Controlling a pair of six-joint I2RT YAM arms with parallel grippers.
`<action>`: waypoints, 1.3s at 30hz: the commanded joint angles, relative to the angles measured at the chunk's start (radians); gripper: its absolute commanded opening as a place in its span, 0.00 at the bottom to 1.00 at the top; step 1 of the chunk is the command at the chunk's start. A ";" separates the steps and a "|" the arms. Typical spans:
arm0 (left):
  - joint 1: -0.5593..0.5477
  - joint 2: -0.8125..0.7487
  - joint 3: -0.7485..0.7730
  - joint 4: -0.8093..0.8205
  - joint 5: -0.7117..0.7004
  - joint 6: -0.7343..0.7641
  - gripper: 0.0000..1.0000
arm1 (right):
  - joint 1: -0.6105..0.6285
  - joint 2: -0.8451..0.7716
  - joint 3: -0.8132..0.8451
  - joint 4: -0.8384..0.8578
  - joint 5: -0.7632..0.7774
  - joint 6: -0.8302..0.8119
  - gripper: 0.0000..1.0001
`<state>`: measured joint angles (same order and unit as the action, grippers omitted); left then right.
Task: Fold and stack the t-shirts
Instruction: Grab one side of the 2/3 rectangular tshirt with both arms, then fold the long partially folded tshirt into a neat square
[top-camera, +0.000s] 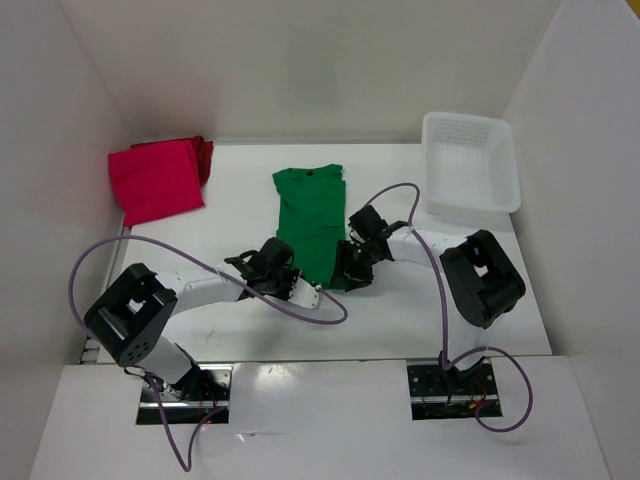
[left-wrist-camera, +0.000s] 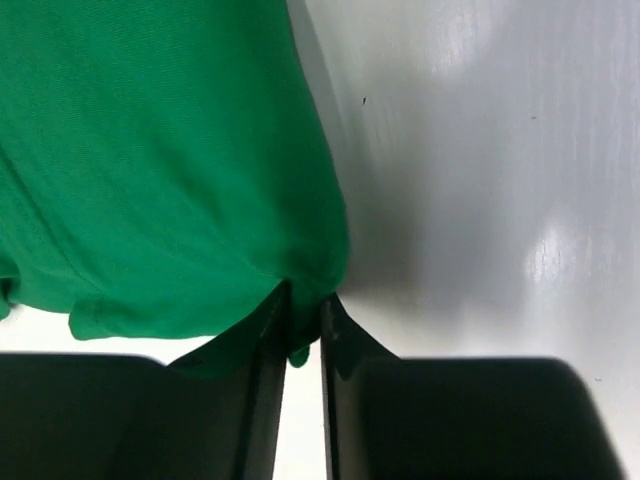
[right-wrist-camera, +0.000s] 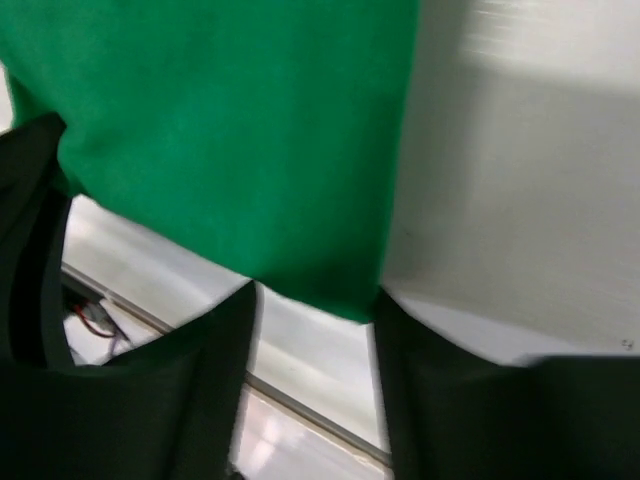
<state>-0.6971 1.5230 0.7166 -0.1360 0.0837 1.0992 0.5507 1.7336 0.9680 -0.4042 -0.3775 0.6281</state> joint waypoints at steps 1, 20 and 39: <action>0.005 0.028 0.024 -0.011 0.024 -0.010 0.23 | 0.009 0.023 -0.009 0.036 -0.012 0.022 0.48; -0.036 -0.096 0.101 -0.308 0.068 -0.191 0.00 | 0.041 -0.136 -0.052 -0.120 -0.002 -0.016 0.00; 0.033 -0.233 0.487 -0.801 0.232 -0.384 0.00 | 0.128 -0.399 0.121 -0.559 -0.097 -0.016 0.00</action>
<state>-0.7250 1.2579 1.1175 -0.8894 0.2676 0.7826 0.7162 1.3190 1.0039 -0.8574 -0.4629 0.6533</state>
